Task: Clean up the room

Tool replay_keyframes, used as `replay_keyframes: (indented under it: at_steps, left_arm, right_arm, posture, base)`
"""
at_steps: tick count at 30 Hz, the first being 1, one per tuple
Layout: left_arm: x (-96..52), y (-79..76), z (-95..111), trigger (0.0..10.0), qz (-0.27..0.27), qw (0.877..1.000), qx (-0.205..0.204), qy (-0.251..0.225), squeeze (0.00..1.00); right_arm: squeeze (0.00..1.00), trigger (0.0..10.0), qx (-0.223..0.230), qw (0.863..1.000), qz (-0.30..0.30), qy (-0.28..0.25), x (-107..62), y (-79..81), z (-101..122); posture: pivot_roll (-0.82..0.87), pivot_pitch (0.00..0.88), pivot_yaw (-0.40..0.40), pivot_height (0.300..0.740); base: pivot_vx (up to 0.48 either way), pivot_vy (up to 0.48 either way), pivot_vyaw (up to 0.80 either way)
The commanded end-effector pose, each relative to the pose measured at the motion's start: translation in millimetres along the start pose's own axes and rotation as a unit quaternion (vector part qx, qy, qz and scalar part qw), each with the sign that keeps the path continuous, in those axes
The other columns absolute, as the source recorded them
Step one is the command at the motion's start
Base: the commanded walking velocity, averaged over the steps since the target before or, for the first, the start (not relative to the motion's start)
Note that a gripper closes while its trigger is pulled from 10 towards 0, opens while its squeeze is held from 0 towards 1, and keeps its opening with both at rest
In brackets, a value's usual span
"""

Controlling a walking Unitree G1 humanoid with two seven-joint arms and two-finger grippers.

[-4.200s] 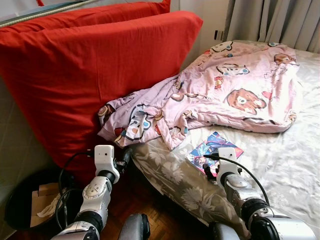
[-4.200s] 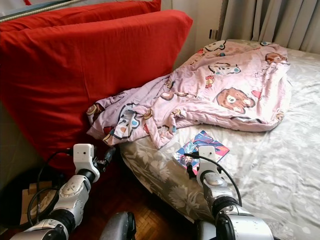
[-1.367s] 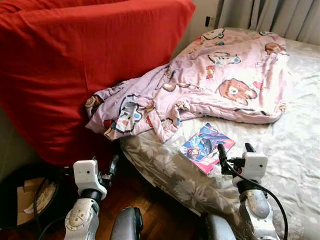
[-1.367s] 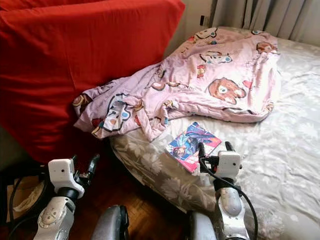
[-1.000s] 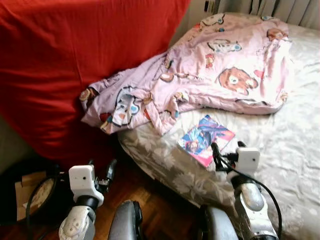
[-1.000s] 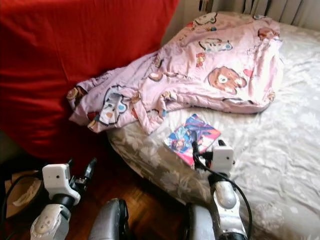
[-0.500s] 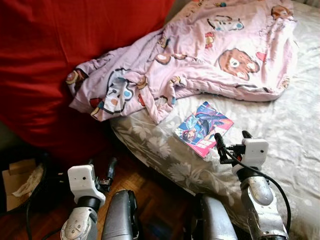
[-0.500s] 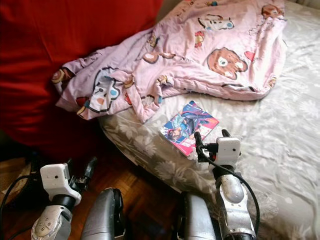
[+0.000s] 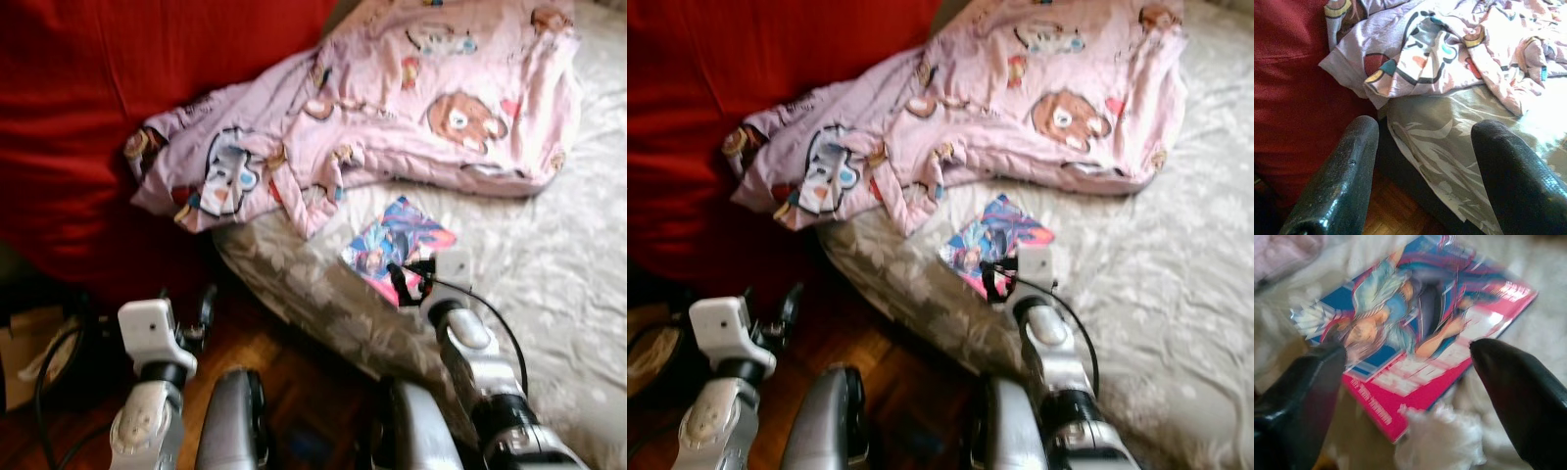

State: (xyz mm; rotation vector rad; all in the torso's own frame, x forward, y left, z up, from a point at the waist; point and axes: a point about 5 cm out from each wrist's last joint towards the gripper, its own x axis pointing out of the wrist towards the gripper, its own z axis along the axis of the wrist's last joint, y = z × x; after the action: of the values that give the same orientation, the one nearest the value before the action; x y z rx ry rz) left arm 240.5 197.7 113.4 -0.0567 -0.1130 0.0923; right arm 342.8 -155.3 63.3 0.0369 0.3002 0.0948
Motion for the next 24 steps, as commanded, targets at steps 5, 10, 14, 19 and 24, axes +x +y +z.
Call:
replay_keyframes:
  at_steps: [5, 10, 14, 19, 24]
  left_arm:
    - [-1.3, -0.4, -3, 10.0, -0.003, 1.000, -0.004, 0.014, 0.00]
    - [-1.2, 3.1, -3, 10.0, -0.003, 1.000, 0.000, 0.015, 0.00]
    - [-0.9, 2.1, -2, 10.0, -0.004, 1.000, 0.000, 0.015, 0.00]
    - [-2.9, 2.1, -2, 10.0, -0.008, 1.000, 0.003, 0.018, 0.00]
    - [-2.4, 2.9, 0, 10.0, -0.009, 1.000, 0.006, 0.016, 0.00]
  right_arm:
    - [0.00, 10.0, 0.013, 0.998, -0.029, 0.052, 2.8, 0.5, -15]
    - [0.00, 10.0, 0.017, 0.998, -0.041, 0.043, 4.4, -4.3, -11]
    - [0.00, 10.0, 0.017, 0.995, -0.075, 0.059, 2.3, -13.3, -17]
    - [0.00, 10.0, 0.013, 0.993, -0.088, 0.076, 0.6, -14.4, -23]
    - [0.00, 3.5, 0.030, 0.991, -0.094, 0.085, -0.1, -14.6, -27]
  posture:
    - [0.16, 0.223, -0.029, 0.589]
    - [0.16, 0.213, -0.021, 0.589]
    - [0.17, 0.219, -0.017, 0.589]
    - [0.17, 0.218, -0.010, 0.589]
    - [0.18, 0.218, -0.009, 0.589]
  base:
    - [0.000, 0.000, 0.00]
    - [0.000, 0.000, 0.00]
    - [0.000, 0.000, 0.00]
    - [0.000, 0.000, 0.00]
    - [0.000, 0.000, 0.00]
